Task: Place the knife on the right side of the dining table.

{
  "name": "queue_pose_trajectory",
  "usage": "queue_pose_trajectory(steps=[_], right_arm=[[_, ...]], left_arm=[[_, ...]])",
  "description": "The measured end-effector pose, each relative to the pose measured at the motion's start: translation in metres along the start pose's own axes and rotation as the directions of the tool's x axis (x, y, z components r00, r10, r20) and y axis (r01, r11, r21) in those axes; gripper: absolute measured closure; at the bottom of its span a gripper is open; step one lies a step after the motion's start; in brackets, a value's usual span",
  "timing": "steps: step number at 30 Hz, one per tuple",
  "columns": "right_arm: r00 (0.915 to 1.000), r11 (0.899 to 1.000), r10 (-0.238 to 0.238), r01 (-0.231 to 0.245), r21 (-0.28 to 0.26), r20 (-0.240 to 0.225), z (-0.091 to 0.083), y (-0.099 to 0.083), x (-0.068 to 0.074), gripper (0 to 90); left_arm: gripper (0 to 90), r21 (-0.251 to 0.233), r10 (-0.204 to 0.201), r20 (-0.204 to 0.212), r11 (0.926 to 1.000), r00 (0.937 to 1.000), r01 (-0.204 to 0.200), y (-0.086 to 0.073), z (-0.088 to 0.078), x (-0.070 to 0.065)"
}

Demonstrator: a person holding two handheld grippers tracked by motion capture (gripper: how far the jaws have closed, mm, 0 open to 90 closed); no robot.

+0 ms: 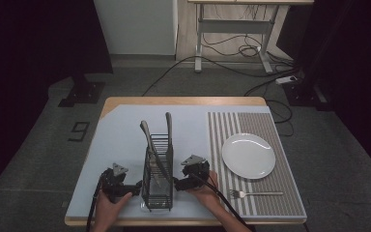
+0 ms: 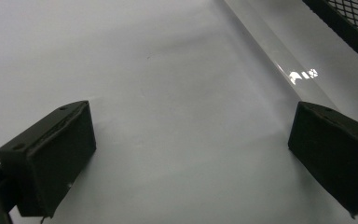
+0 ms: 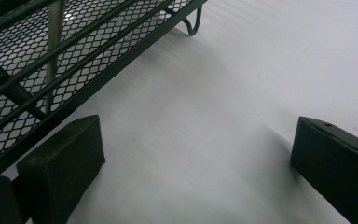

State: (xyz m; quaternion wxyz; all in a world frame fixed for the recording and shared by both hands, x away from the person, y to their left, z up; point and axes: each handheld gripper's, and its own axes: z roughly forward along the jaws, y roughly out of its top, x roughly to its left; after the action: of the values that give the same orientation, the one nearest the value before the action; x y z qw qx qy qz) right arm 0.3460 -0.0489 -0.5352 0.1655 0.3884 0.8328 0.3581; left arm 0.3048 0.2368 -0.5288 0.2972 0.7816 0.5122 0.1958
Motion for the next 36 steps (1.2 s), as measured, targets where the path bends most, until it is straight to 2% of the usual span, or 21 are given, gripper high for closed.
queue_pose_trajectory(steps=[2, 14, 17, 18, 21, 24, 28, 29, 31, 36], right_arm=[[0.9999, 1.0, -0.014, 0.014, -0.003, 0.0, 0.0, 0.0, 0.001, 5.5], [0.9998, 1.0, -0.013, 0.013, -0.006, -0.013, -0.001, 0.0, 0.001, 5.9], [0.9999, 1.0, -0.002, 0.002, -0.009, -0.013, -0.001, 0.0, 0.0, 8.0], [0.9996, 1.0, 0.026, -0.026, -0.017, -0.011, -0.003, 0.0, -0.002, 10.2], [0.9985, 0.998, 0.05, -0.05, -0.023, -0.023, -0.006, 0.002, -0.003, 10.2], [0.997, 0.994, 0.075, -0.076, -0.081, -0.022, -0.021, 0.008, -0.008, 10.7], [0.9927, 0.981, 0.11, -0.116, -0.152, -0.049, -0.04, 0.014, -0.014, 11.8], [0.9927, 0.981, 0.11, -0.116, -0.152, -0.049, -0.04, 0.014, -0.014, 11.8], [0.992, 0.975, 0.108, -0.119, -0.189, -0.066, -0.05, 0.018, -0.015, 12.6], [0.9904, 0.968, 0.112, -0.128, -0.218, -0.081, -0.06, 0.023, -0.015, 13.1]], left_arm=[[0.1, 0.0, 0.0, 0.0, 1.0, 1.0, 0.0, 0.0, 0.0, 0.0], [0.1, 0.0, 0.0, 0.0, 1.0, 1.0, 0.0, 0.0, 0.0, 0.0], [0.1, 0.0, 0.0, 0.0, 1.0, 1.0, 0.0, 0.0, 0.0, 0.0], [0.1, 0.0, 0.0, 0.0, 1.0, 1.0, 0.0, 0.0, 0.0, 0.0], [0.1, 0.001, 0.0, 0.001, 1.0, 1.0, 0.0, 0.0, 0.0, 0.0], [0.1, 0.001, 0.0, 0.001, 1.0, 1.0, 0.0, 0.0, 0.0, 0.0], [0.1, 0.001, 0.0, 0.0, 1.0, 1.0, 0.0, 0.0, 0.0, 0.0], [0.1, 0.001, 0.0, 0.0, 1.0, 1.0, 0.0, 0.0, 0.0, 0.0], [0.1, 0.001, 0.0, 0.0, 1.0, 1.0, 0.0, 0.0, 0.0, 0.0], [0.1, 0.001, 0.0, 0.0, 1.0, 1.0, 0.0, 0.0, 0.0, 0.0]])
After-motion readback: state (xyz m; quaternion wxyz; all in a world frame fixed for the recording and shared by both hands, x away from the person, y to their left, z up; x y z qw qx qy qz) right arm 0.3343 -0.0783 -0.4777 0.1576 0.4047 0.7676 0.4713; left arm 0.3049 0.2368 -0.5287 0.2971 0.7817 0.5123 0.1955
